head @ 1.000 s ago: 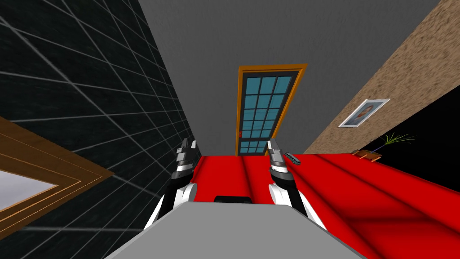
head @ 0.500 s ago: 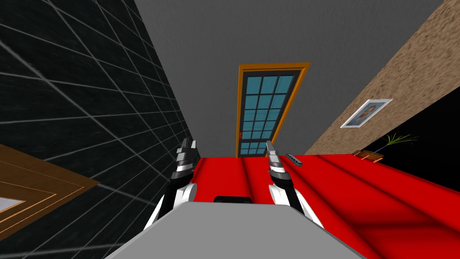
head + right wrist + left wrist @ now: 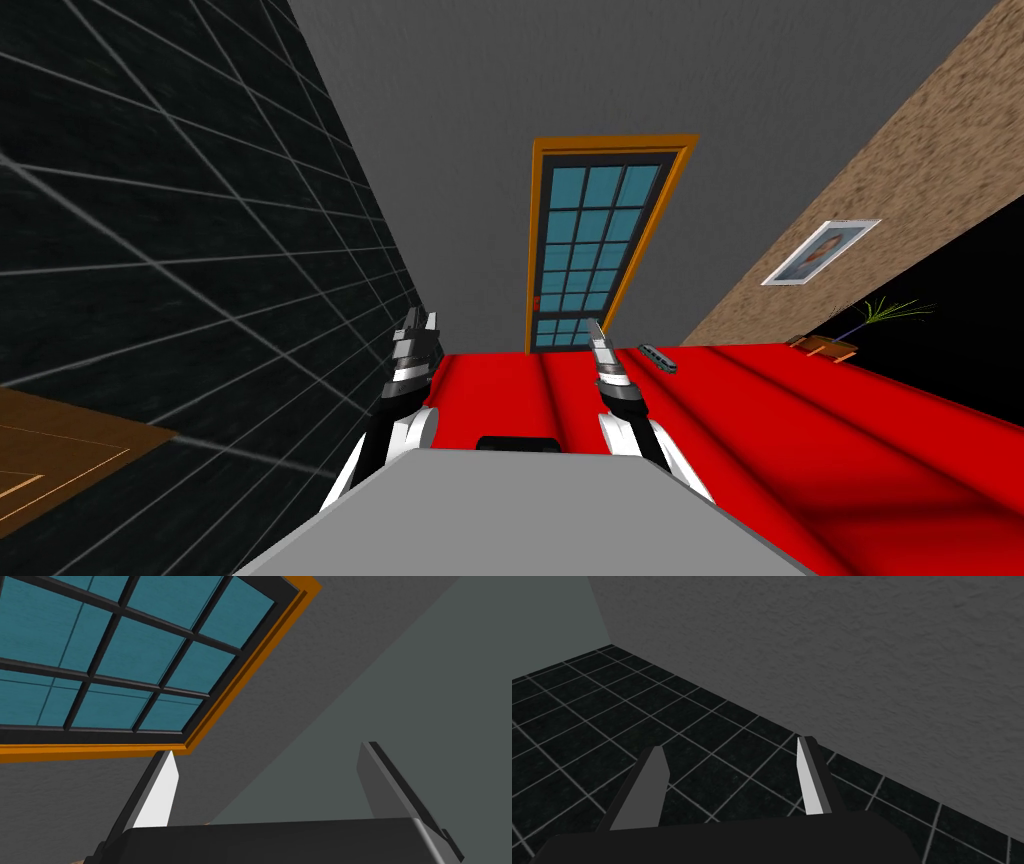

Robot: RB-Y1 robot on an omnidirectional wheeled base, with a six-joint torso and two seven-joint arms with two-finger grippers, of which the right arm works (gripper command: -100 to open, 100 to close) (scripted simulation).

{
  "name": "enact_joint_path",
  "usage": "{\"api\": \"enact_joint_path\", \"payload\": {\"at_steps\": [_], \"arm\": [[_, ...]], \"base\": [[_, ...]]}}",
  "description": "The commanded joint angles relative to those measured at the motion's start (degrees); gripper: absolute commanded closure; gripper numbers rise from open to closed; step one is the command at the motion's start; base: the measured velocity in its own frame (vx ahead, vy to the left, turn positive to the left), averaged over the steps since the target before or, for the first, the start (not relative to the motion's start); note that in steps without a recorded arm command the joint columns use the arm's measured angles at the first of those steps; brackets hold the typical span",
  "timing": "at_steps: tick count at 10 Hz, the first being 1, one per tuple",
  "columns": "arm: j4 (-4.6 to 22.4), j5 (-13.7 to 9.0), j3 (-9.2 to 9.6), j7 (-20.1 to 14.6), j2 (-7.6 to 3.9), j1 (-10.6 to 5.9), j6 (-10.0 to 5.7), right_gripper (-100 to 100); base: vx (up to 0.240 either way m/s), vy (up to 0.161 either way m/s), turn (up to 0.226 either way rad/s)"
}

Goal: Pull the door open

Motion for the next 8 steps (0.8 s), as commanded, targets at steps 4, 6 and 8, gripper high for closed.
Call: {"api": "enact_joint_path", "payload": {"at_steps": [4,6,8], "arm": [[5.9,1.8,-1.15,3.6,-0.93,-1.52,-1.53,-100],[8.5,2.6,-1.63,5.2,-1.28,-2.13,-2.23,-100],[11.2,3.4,-2.12,6.9,-1.61,-2.75,-2.94,-100]], "base": [[0.103,0.028,-0.02],[0.097,0.026,-0.018],[0.091,0.023,-0.021]]}}
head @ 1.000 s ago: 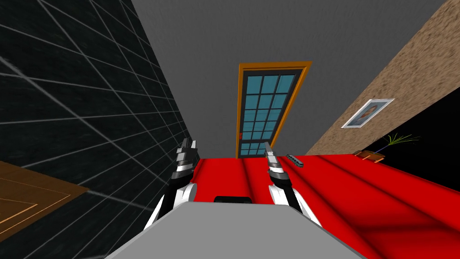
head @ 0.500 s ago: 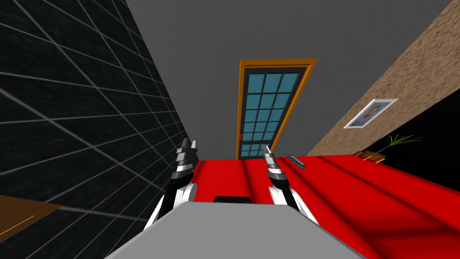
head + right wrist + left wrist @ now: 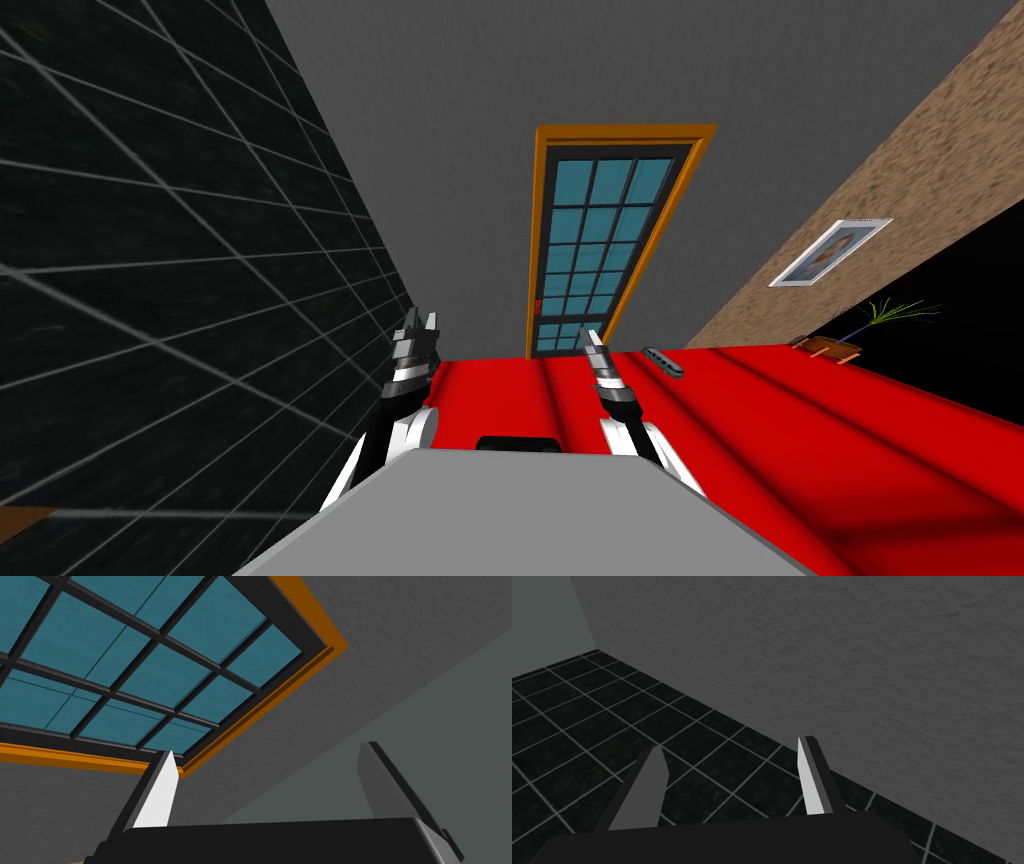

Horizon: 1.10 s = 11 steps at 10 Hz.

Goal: Pull the door open

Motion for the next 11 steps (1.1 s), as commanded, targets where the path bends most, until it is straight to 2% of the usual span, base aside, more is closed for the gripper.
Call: {"api": "enact_joint_path", "payload": {"at_steps": [1,11], "arm": [[2.4,0.7,-0.39,1.5,-0.22,-0.56,-0.75,-100],[15.9,4.9,-2.9,9.9,-1.63,-3.73,-4.4,-100]], "base": [[0.095,0.029,-0.019],[0.1,0.03,-0.021]]}}
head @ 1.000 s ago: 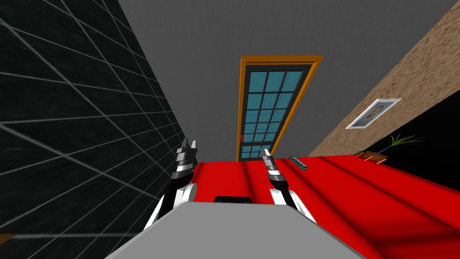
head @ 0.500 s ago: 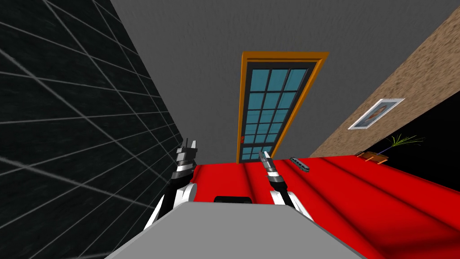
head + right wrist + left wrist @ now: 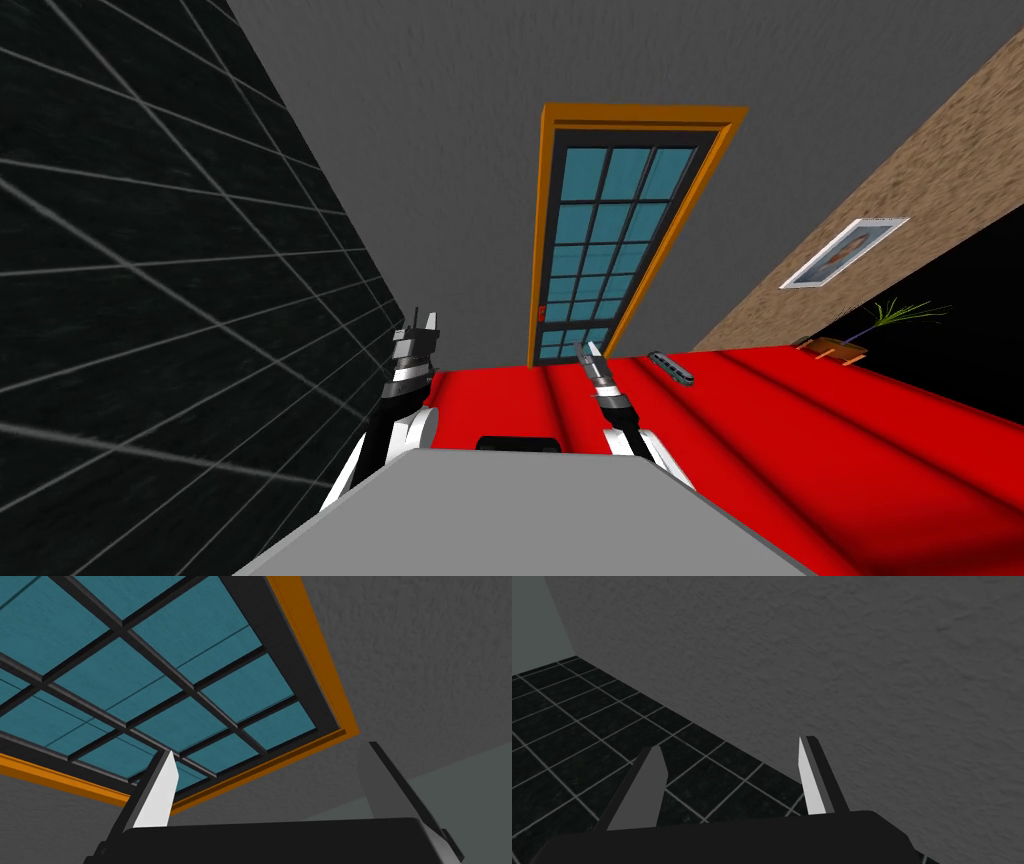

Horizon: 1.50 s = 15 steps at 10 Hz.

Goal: Pull the door open

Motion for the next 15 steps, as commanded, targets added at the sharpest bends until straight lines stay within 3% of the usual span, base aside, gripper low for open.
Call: {"api": "enact_joint_path", "payload": {"at_steps": [1,3,15], "arm": [[1.9,0.7,-0.38,1.4,-0.22,-0.34,-0.61,-100],[6.0,2.0,-1.12,3.9,-0.56,-1.27,-1.69,-100],[20.9,6.6,-3.88,13.2,-1.63,-4.76,-5.71,-100]], "base": [[0.102,0.024,-0.024],[0.108,0.025,-0.024],[0.103,0.028,-0.021]]}}
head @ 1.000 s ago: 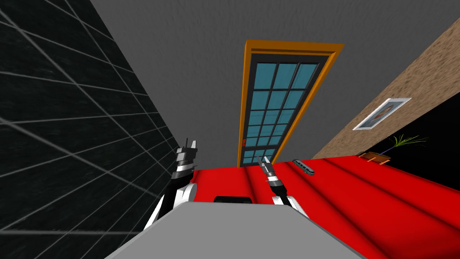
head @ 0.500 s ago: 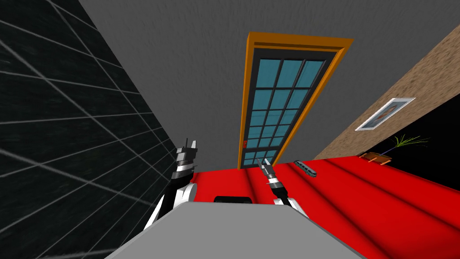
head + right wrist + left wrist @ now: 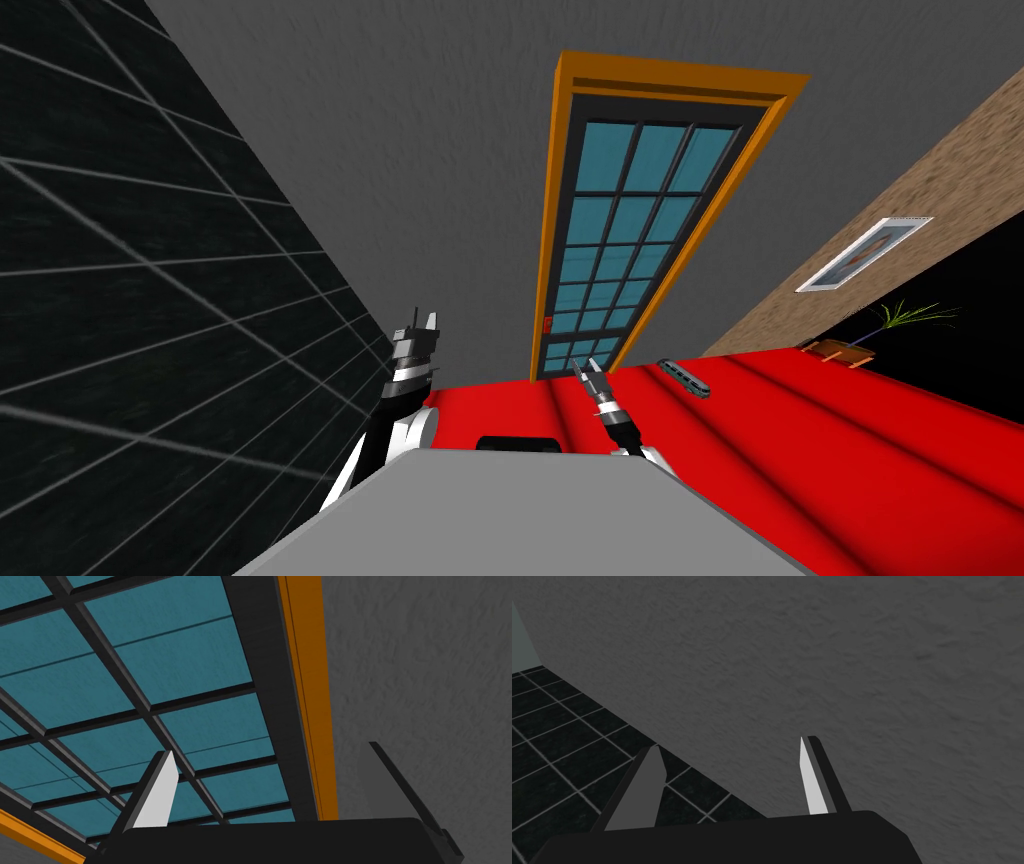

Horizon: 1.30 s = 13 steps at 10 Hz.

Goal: Pull the door open

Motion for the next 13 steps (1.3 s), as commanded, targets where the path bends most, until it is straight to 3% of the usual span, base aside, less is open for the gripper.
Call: {"api": "enact_joint_path", "payload": {"at_steps": [1,2,7,8,13], "arm": [[1.6,0.6,-0.34,1.1,-0.25,-0.45,-0.39,-100],[3.9,1.3,-0.76,2.5,-0.39,-0.97,-1.0,-100],[9.7,3.1,-1.83,6.1,-0.72,-2.32,-2.56,-100],[9.7,3.1,-1.83,6.1,-0.72,-2.32,-2.56,-100],[16.3,5.2,-3.05,10.2,-1.04,-3.87,-4.36,-100]], "base": [[0.098,0.024,-0.016],[0.12,0.034,-0.024],[0.118,0.027,-0.02],[0.11,0.031,-0.013],[0.155,0.035,-0.021]]}}
